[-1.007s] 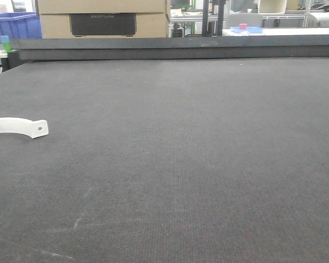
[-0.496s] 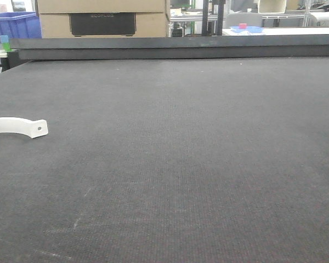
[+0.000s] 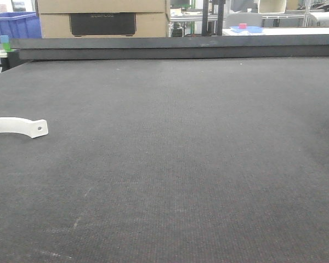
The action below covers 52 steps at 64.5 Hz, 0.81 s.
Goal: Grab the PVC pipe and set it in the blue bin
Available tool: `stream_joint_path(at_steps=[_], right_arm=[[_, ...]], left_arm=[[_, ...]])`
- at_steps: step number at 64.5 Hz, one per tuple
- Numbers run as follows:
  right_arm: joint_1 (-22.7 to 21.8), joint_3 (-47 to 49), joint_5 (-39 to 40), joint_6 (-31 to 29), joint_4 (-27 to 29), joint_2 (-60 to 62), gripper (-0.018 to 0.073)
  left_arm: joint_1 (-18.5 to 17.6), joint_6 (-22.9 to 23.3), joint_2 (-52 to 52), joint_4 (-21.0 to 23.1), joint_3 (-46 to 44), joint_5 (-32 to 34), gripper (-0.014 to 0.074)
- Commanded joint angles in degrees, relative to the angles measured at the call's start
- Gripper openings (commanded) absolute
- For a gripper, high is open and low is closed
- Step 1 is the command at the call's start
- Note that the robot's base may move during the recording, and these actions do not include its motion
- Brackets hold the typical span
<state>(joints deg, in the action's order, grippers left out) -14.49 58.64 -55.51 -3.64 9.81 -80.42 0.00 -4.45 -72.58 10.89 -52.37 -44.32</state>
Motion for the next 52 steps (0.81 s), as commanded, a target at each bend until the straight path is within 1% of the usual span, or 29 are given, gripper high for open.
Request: stream_joint_path(at_steps=[1,8,15,20,37,52], right_arm=[[-0.38,2.08,-3.11,0.12,-0.69,-4.22,-0.0113],[-0.38,2.5,-2.89,0.12,-0.69,-8.62,0.0036],[-0.38,2.5,-2.76,0.12,-0.69,-11.66,0.0164],[-0.38,2.5,-2.31,0.12,-0.69,-13.18,0.0216],[-0.38,2.5,2.68,0.12,-0.69,-13.73,0.0214],[-0.38,2.5,4.0,0.12,-0.69,-14.75,0.0214]], left_arm=[[0.03,-0.05,0.03,0.7,-0.46,0.02,-0.0111],[0.03,-0.05,0.03,0.7,-0.46,0.02,-0.0111],[0.03,-0.05,0.03,0.7,-0.46,0.02,-0.0111],[0.03,-0.05,0.03,0.7,-0.46,0.02,-0.0111],[0.03,-0.05,0.03,0.81,-0.46,0.02,-0.0111],[0.03,-0.05,0.03,0.81,-0.46,-0.09,-0.0111]])
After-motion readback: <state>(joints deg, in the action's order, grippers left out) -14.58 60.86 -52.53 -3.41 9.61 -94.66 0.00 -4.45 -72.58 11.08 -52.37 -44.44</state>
